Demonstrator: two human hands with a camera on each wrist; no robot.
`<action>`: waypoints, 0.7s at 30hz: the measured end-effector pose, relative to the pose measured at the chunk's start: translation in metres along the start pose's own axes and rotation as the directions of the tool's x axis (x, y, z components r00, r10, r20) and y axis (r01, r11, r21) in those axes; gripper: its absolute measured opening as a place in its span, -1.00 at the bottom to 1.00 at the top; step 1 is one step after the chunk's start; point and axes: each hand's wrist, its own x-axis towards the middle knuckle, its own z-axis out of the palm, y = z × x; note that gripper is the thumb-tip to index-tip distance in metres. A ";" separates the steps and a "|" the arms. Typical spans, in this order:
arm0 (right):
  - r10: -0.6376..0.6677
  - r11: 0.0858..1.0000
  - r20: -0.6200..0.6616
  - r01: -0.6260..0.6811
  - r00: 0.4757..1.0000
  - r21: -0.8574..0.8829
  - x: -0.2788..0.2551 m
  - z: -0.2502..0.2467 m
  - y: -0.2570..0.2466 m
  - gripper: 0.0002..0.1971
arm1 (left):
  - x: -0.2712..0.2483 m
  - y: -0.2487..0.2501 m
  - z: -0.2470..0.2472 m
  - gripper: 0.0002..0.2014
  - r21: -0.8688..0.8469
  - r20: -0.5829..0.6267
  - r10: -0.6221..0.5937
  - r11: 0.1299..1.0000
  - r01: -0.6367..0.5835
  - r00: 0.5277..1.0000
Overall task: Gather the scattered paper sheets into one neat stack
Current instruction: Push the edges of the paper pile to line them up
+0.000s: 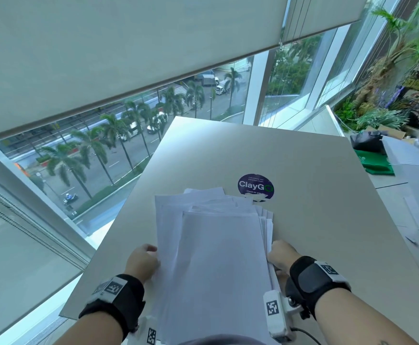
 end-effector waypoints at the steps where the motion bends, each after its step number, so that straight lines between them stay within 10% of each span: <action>1: 0.000 1.000 0.021 0.000 1.000 -0.012 -0.002 -0.001 0.002 -0.85 | -0.001 -0.005 -0.001 -0.68 -0.006 0.006 0.005 1.000 -0.005 1.000; 21: 0.046 0.941 0.329 0.069 0.943 -0.331 -0.024 -0.016 0.033 -0.70 | -0.027 -0.030 -0.010 -0.80 0.114 0.321 -0.170 0.984 0.140 0.932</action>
